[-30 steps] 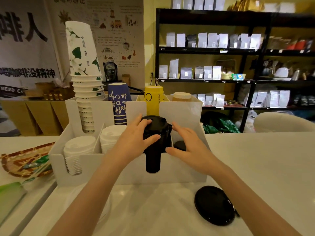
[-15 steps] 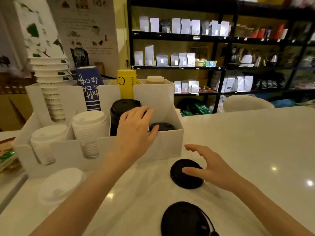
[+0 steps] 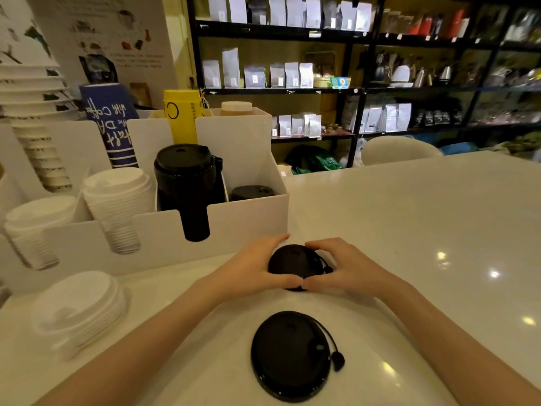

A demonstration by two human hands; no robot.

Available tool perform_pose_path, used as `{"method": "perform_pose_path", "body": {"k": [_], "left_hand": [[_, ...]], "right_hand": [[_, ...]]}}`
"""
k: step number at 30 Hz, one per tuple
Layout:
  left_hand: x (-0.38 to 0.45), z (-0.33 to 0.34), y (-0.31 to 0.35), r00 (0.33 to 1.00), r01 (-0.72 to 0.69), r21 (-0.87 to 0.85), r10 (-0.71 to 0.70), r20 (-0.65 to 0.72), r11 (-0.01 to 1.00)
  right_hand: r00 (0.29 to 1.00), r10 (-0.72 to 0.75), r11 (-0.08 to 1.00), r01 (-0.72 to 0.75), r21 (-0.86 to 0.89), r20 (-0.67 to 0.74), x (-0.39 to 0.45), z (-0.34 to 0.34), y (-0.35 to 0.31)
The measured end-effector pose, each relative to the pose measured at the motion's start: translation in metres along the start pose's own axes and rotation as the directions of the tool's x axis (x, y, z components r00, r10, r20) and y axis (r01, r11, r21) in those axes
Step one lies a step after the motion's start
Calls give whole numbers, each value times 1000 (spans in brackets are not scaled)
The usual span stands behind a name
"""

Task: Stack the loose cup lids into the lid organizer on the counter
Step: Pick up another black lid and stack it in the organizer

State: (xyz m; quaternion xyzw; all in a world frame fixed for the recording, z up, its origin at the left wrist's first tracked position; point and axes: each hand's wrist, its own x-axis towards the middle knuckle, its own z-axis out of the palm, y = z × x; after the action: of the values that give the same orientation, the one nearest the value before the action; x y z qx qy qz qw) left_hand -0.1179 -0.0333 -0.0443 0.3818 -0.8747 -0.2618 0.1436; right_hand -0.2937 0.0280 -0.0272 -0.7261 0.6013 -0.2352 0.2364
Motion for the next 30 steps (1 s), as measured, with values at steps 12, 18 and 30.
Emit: {"method": "perform_pose_path", "body": {"k": [12,18,30], "left_hand": [[1,-5,-6,1000,-24,-81,25,4,996],[5,-39,-7,999,-9,-78,7,-31,997],[-25,-124,8,941,-106,-264,11,-337,959]], "right_hand": [[999,10,999,-8,52,-41,12,7,12],[995,-22,997,29,71,-99,22,0,2],[953,-245,958,266,106,-181,53,-43,-79]]}}
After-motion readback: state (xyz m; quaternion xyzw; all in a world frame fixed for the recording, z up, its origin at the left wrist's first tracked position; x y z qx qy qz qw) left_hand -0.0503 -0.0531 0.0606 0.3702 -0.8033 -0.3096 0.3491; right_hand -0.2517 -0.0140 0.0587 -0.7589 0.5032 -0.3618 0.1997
